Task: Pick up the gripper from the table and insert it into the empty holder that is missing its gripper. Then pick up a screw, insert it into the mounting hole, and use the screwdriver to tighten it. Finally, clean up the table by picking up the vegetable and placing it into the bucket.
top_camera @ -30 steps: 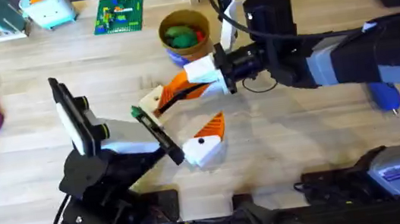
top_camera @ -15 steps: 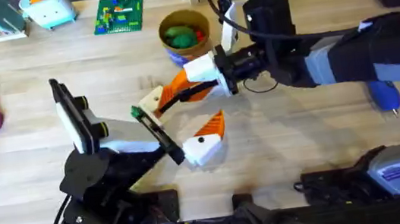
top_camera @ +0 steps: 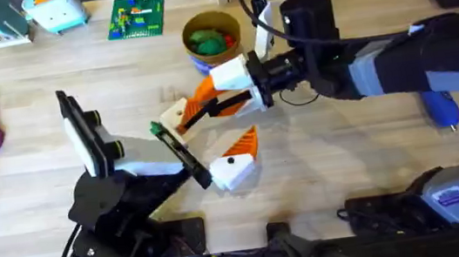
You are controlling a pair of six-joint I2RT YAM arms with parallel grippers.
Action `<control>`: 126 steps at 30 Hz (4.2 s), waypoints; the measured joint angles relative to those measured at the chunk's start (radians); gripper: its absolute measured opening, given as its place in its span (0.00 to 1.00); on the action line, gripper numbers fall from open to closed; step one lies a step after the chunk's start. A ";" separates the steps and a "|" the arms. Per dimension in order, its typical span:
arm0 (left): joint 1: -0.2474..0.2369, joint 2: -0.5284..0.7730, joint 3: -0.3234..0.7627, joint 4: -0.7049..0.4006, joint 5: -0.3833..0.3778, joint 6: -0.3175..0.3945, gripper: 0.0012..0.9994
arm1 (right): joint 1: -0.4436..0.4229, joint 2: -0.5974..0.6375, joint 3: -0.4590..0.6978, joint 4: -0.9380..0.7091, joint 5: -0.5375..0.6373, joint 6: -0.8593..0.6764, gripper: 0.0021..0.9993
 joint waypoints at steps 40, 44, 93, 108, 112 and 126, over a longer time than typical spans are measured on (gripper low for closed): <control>0.000 0.000 0.000 0.000 0.000 0.002 0.99 | -0.444 0.002 0.101 0.093 0.161 -0.310 0.99; 0.000 0.000 0.000 0.000 0.000 0.002 0.99 | -0.443 -0.002 0.169 -0.166 0.238 -0.437 0.99; 0.000 0.000 0.000 0.000 0.000 0.003 0.99 | 0.040 0.056 0.354 -0.920 1.070 -1.223 0.31; 0.000 0.000 0.000 0.000 0.000 0.003 0.99 | 0.040 0.073 0.354 -0.896 1.083 -1.225 0.21; 0.000 0.000 0.000 0.000 0.000 0.003 0.99 | 0.039 0.079 0.359 -0.893 1.090 -1.227 0.11; 0.000 0.000 0.000 0.000 0.000 0.003 0.99 | 0.039 0.080 0.373 -0.919 1.089 -1.227 0.01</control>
